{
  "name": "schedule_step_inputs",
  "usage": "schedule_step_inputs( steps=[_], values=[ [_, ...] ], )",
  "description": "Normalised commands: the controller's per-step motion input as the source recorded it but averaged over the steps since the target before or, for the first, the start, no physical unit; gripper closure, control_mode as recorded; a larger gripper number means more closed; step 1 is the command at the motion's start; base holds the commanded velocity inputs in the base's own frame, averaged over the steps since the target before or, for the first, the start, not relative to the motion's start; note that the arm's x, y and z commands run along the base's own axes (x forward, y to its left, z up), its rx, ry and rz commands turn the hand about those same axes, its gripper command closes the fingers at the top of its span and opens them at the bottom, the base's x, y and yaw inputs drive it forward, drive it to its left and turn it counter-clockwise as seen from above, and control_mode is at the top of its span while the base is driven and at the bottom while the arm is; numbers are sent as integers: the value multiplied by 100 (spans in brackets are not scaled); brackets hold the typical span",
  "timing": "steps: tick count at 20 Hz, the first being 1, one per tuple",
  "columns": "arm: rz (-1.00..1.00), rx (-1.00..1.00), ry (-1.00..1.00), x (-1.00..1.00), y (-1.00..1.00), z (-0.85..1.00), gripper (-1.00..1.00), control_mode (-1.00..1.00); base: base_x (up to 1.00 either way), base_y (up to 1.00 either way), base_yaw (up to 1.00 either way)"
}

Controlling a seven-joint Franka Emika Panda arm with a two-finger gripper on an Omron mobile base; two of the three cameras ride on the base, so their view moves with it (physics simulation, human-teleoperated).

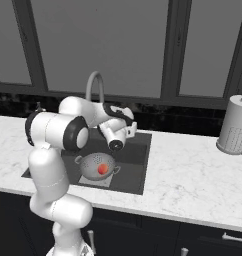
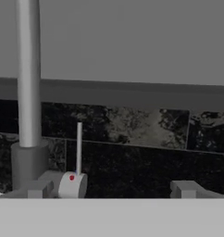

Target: Put the colander in the sink, put the peach in the colander, and turn on the sink faucet and pour water over the colander.

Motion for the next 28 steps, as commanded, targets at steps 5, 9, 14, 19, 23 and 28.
schedule_step_inputs(
  steps=[5,9,14,19,23,28],
  values=[
    [-2,2,0,16,1,-13,-100,-100,0,0,0],
    [0,2,0,17,0,-8,-100,-100,0,0,0],
    [0,6,0,11,0,-14,-100,-100,0,0,0],
    [0,1,0,17,0,-5,-100,-100,0,0,0],
    [0,0,0,23,0,0,-100,-100,0,0,0],
    [0,0,0,29,0,0,-100,-100,0,0,0]
  ],
)
